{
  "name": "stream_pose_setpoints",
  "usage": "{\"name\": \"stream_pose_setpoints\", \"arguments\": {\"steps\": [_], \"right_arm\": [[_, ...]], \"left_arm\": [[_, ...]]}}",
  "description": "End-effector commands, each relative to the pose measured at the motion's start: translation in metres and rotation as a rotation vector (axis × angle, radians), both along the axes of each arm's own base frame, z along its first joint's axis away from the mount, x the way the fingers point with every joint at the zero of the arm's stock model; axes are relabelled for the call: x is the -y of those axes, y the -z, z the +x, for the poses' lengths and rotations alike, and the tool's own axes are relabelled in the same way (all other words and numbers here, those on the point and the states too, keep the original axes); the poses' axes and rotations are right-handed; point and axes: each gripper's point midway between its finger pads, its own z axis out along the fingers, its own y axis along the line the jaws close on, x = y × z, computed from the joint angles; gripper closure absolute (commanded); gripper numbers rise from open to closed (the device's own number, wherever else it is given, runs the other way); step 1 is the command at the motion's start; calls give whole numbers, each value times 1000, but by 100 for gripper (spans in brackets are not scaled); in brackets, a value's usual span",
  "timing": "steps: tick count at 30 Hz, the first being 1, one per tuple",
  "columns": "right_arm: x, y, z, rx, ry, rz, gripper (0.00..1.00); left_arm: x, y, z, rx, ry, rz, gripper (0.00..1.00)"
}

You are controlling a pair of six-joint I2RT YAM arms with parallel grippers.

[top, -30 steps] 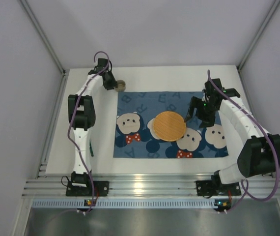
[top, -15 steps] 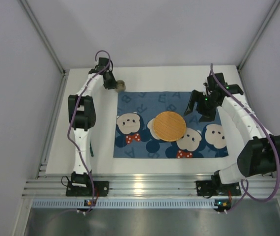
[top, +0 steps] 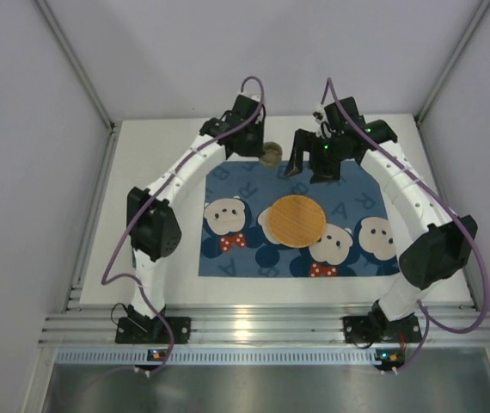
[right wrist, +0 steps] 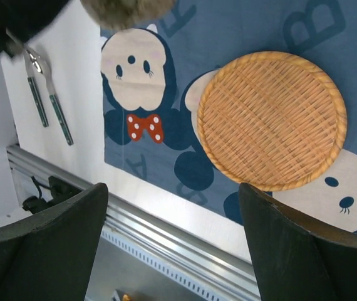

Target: Set the dinner table for one person

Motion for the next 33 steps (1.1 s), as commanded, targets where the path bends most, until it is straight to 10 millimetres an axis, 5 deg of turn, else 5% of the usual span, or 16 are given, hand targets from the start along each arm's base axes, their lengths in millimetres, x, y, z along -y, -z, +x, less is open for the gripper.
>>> {"name": "stream_pose_setpoints", "arguments": {"steps": [1, 7, 13, 20, 23, 28, 31, 33], "right_arm": [[-7, -9, -1, 16, -12, 12, 15], [-4, 3, -11, 0, -23, -1, 16], [4, 21, -22, -21, -8, -25, 22], [12, 30, -31, -30, 17, -46, 86], [15, 31, -30, -23, 24, -57, 98], [14, 30, -26, -18, 28, -61, 100], [15, 32, -19, -18, 40, -77, 100], [18, 37, -12, -23, 52, -95, 100]], "left_arm": [[13, -45, -44, 64, 38, 9, 100], [51, -55, -106, 85, 111, 72, 100], [69, -82, -141, 112, 136, 16, 100], [77, -91, -165, 113, 138, -1, 100], [83, -87, -172, 103, 150, 5, 98], [93, -82, -175, 85, 158, -5, 57], [93, -89, -171, 102, 150, -9, 10], [88, -93, -169, 122, 134, 0, 2]]}}
